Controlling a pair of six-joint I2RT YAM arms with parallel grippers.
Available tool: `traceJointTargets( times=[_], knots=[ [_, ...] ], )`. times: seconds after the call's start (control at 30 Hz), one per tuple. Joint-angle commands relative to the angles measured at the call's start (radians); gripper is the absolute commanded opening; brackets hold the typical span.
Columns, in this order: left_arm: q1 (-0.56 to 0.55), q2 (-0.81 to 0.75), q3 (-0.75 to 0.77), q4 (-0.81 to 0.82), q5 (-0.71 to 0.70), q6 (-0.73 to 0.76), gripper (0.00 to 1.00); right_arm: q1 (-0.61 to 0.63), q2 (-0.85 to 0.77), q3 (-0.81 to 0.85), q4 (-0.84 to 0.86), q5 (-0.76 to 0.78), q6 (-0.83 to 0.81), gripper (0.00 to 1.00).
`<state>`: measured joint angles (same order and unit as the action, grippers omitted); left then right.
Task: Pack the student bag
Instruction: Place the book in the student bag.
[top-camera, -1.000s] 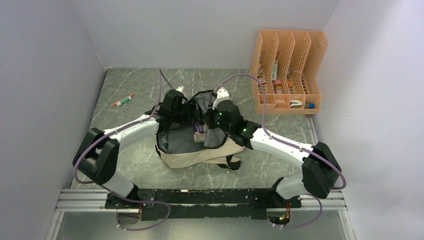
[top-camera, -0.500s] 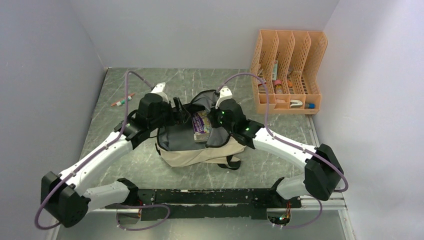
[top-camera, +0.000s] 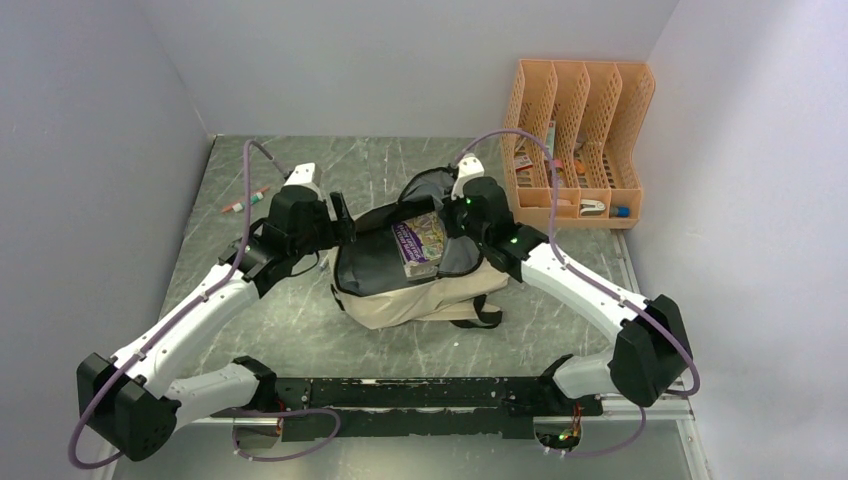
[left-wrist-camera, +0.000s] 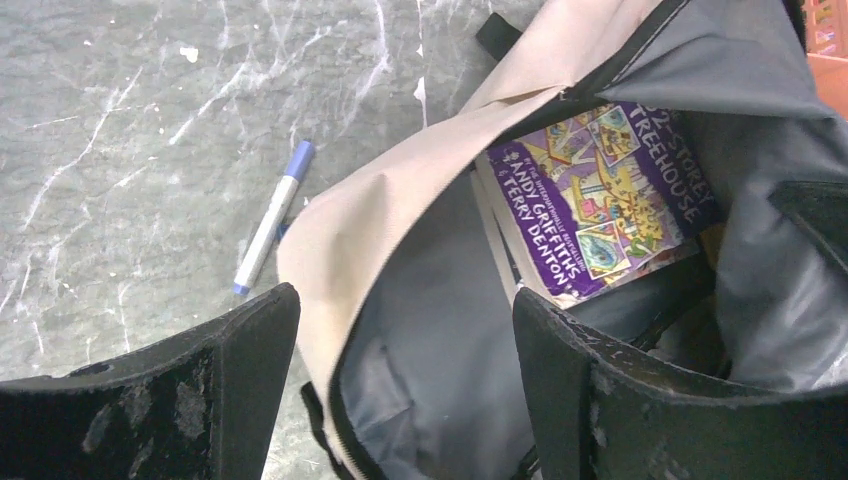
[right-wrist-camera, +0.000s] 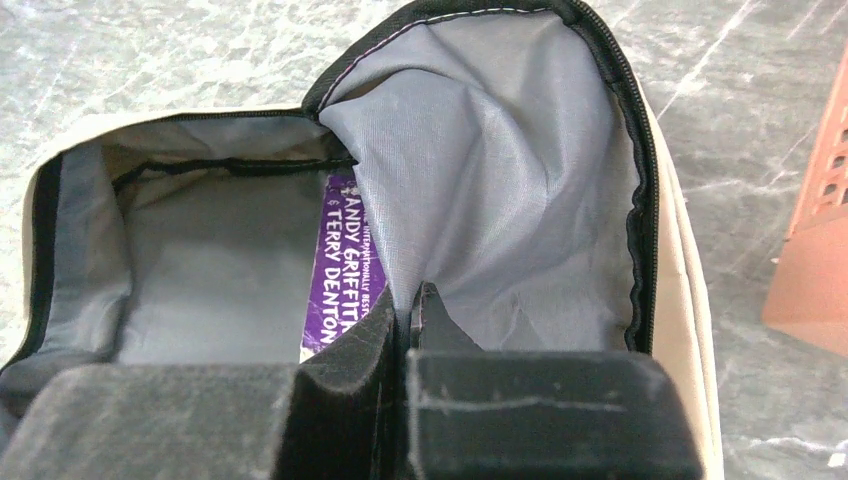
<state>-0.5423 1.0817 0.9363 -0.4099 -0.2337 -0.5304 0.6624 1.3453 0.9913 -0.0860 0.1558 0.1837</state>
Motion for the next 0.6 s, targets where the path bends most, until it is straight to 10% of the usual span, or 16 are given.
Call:
traceJointTargets(
  times=[0.0,0.2,0.57],
  knots=[
    [0.016,0.004,0.015,-0.011,-0.022,0.02,0.82,-0.042,-0.022,0.073,0.052,-0.014,-0.074,0.0],
    [0.024,0.014,-0.005,-0.006,0.001,0.013,0.81,-0.042,0.019,0.083,-0.001,-0.187,-0.085,0.03],
    [0.028,0.051,-0.033,-0.014,0.035,0.013,0.81,-0.043,0.029,0.083,-0.157,-0.308,-0.072,0.49]
  ],
)
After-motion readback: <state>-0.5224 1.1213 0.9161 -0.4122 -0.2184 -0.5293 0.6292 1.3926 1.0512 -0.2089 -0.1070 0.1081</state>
